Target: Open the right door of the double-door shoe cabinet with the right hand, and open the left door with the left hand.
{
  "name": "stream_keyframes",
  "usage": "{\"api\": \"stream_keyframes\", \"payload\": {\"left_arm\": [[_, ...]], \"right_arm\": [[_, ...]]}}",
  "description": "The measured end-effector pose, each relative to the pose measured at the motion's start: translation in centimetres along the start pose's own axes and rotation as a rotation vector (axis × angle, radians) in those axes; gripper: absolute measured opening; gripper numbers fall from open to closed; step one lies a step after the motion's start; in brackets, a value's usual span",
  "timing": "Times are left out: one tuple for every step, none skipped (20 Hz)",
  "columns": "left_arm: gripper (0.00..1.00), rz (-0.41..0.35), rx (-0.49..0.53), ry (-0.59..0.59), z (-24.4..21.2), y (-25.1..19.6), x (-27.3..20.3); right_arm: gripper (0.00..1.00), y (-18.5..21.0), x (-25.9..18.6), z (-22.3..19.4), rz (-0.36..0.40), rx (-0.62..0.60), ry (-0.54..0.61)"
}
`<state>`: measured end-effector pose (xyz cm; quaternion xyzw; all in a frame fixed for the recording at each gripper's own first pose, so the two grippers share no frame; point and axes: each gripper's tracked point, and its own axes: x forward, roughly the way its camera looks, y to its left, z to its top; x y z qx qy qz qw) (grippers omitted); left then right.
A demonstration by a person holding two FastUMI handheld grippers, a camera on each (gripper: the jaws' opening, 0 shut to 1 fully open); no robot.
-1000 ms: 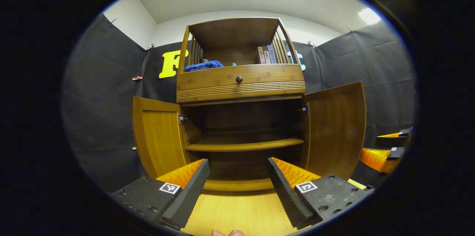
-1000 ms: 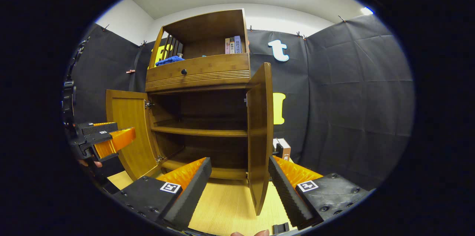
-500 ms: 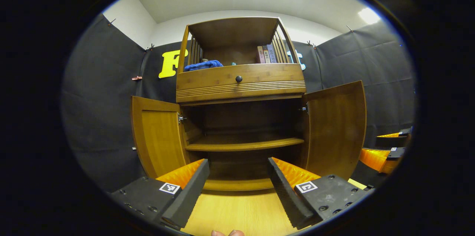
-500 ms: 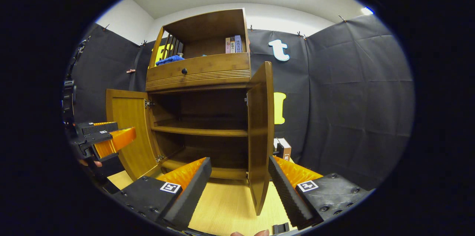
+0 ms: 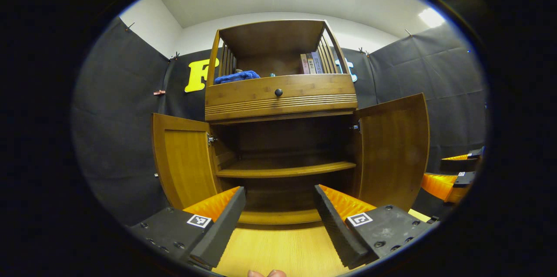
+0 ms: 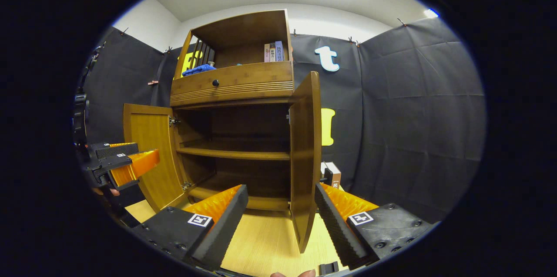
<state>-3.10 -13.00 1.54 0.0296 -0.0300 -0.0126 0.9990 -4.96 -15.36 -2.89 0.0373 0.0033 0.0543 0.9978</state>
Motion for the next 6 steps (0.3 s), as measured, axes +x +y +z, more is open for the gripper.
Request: {"api": "stream_keyframes", "payload": {"left_arm": [[0.98,0.000,0.000,0.000,0.06,-0.04,0.05],[0.98,0.000,0.001,0.000,0.11,0.03,0.08],[0.98,0.000,0.001,-0.002,0.20,0.09,0.09],[0.98,-0.002,0.000,-0.003,0.12,-0.03,0.05],[0.98,-0.002,0.000,-0.004,0.19,-0.06,0.04],[0.98,-0.002,0.000,-0.004,0.19,-0.06,0.09]], "right_arm": [[0.98,-0.01,-0.01,0.04,0.000,0.000,0.000],[0.98,-0.04,0.01,0.10,-0.001,0.000,-0.001],[0.98,-0.06,0.01,0.09,-0.002,0.000,-0.002],[0.98,-0.08,0.00,0.06,-0.002,0.000,-0.003],[0.98,-0.10,0.04,0.08,-0.003,0.000,-0.003],[0.98,-0.10,0.02,0.11,-0.003,-0.001,-0.003]]}}
